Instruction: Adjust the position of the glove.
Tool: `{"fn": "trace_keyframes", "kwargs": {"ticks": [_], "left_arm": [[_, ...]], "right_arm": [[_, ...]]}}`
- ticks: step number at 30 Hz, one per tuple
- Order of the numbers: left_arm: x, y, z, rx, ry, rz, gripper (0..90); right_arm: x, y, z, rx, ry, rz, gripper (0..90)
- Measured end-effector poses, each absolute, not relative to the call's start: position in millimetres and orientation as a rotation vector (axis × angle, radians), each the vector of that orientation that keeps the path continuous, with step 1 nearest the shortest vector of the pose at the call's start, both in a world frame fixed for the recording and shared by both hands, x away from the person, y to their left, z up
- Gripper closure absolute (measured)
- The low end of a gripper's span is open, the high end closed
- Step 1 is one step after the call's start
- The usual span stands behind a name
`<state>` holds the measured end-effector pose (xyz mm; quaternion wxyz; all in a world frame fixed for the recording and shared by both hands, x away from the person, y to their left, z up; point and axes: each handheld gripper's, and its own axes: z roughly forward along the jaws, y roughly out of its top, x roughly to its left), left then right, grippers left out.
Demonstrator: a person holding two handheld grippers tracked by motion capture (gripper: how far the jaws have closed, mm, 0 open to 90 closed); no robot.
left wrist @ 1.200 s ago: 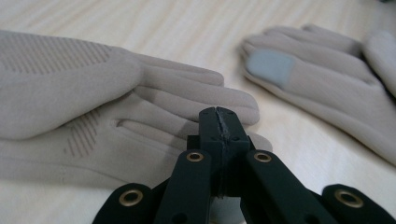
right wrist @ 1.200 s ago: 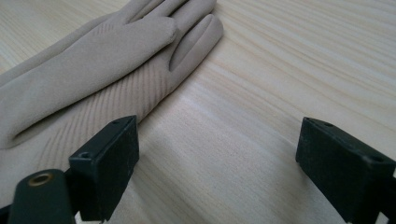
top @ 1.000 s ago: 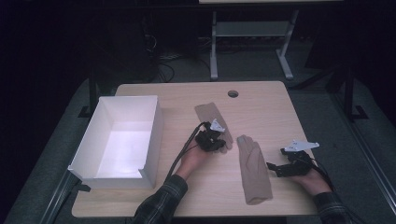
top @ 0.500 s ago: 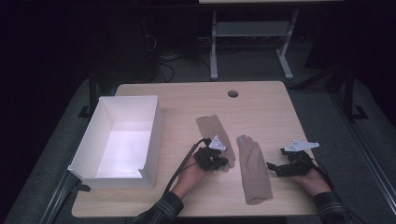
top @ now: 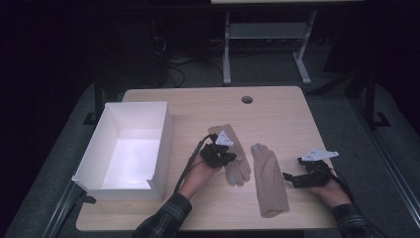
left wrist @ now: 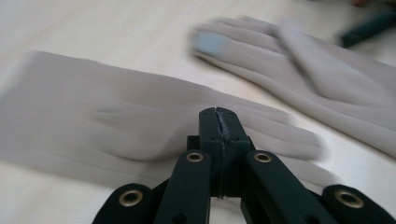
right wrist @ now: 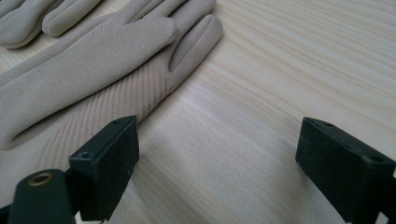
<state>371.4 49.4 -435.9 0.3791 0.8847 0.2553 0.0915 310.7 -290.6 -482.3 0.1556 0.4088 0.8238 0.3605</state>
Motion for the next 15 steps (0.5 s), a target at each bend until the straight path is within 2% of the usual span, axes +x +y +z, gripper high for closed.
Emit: {"fn": "trace_keyframes", "kwargs": {"ticks": [7,15], "left_arm": [[419,59,-433,2.248,0.742,0.345,89.7],[448,62,-453,2.269,0.844,0.374,89.7]], "right_arm": [[311,-291,-482,1.170,2.359,1.033,12.8],[311,-291,-482,1.170,2.360,1.033,12.8]]}}
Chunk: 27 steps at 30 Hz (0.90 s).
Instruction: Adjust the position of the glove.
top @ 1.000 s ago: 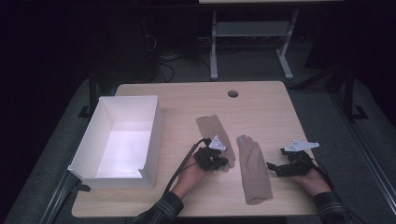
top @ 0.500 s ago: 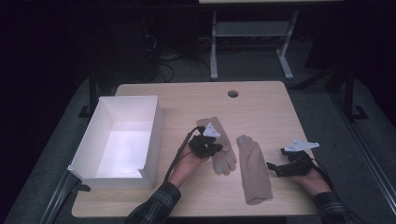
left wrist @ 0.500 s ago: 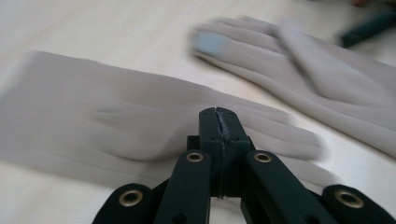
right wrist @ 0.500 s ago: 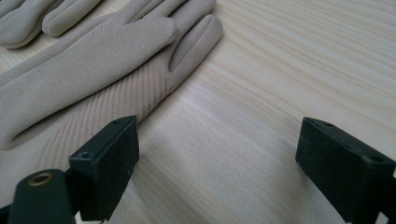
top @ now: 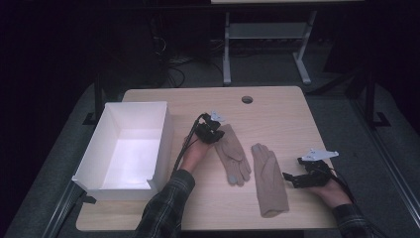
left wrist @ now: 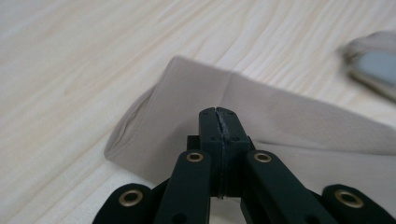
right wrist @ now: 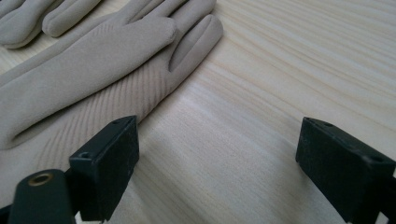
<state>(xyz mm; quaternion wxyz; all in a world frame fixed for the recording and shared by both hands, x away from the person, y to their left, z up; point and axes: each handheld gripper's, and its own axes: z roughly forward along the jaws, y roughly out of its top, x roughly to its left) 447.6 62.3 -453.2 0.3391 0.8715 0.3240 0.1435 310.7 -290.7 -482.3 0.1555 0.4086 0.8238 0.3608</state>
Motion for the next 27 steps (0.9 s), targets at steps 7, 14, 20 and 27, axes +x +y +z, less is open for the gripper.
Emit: {"fn": "trace_keyframes", "kwargs": {"ticks": [7,14,20,27], "left_arm": [[445,65,-459,2.310,0.880,0.389,89.8],[426,82,-458,2.306,0.917,0.401,89.7],[405,97,-458,2.282,0.967,0.374,89.7],[380,102,-456,2.298,1.006,0.362,89.7]], "right_arm": [[311,-291,-482,1.170,2.360,1.033,12.8],[311,-291,-482,1.170,2.360,1.033,12.8],[311,-291,-482,1.171,2.359,1.033,12.8],[311,-291,-482,1.171,2.359,1.033,12.8]]}}
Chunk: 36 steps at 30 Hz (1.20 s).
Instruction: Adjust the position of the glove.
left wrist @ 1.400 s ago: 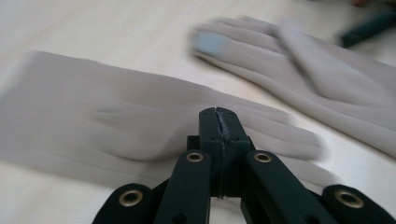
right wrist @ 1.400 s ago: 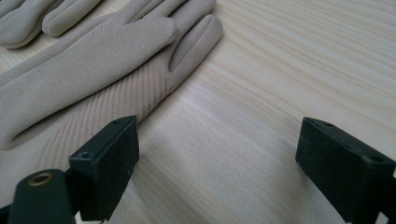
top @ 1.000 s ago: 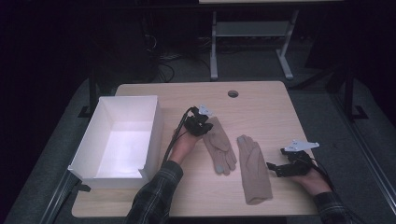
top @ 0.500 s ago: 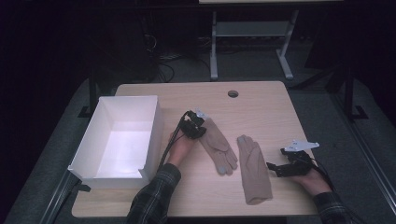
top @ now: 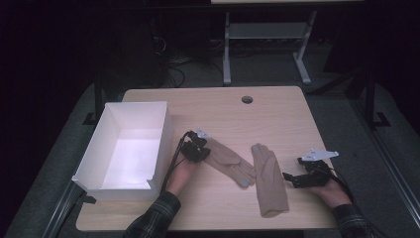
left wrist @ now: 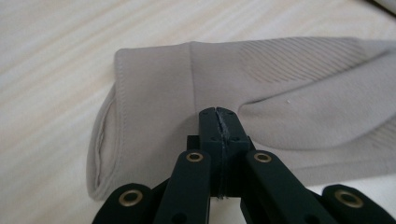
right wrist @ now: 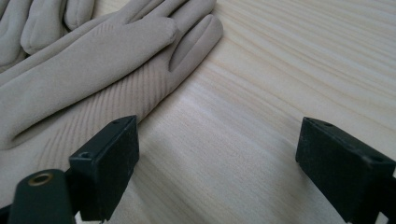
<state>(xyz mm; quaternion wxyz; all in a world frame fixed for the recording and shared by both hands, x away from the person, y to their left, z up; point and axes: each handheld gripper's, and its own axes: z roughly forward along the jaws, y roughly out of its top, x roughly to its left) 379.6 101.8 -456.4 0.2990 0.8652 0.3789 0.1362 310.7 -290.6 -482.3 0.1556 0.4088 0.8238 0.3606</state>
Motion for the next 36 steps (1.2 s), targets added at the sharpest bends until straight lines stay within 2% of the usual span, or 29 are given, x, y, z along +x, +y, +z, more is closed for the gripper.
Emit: {"fn": "trace_keyframes", "kwargs": {"ticks": [25,36], "left_arm": [[292,118,-454,2.305,0.930,0.198,89.6],[322,82,-436,2.269,0.761,0.228,88.5]], "right_arm": [[310,-290,-482,1.174,2.358,1.033,12.9],[311,-291,-482,1.167,2.357,1.032,13.0]]}}
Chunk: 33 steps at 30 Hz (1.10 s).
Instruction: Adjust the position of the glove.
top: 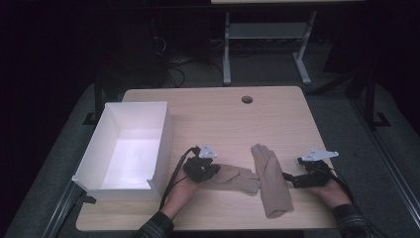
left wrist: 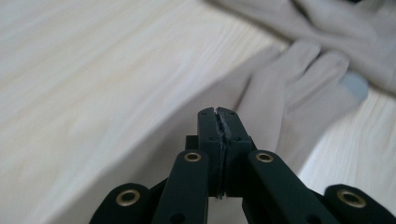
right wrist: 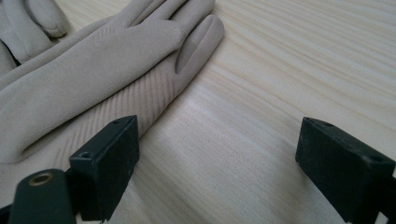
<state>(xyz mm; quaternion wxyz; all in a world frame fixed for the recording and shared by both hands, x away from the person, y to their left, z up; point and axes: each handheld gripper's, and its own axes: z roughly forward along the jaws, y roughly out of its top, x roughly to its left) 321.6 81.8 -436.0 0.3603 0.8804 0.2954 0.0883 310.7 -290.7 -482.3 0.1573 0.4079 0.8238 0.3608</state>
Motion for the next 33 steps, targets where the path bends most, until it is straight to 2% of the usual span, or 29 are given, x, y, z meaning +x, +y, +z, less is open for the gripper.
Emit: {"fn": "trace_keyframes", "kwargs": {"ticks": [4,11,24,33], "left_arm": [[334,58,-436,2.298,0.678,0.197,87.9],[345,29,-444,2.311,0.628,0.152,88.4],[338,10,-454,2.336,0.566,0.068,89.4],[348,13,-457,2.362,0.593,0.171,89.7]], "right_arm": [[310,-291,-482,1.173,2.358,1.032,13.0],[310,-291,-482,1.174,2.358,1.032,13.0],[310,-291,-482,1.173,2.359,1.033,13.0],[310,-291,-482,1.173,2.359,1.033,13.0]]}}
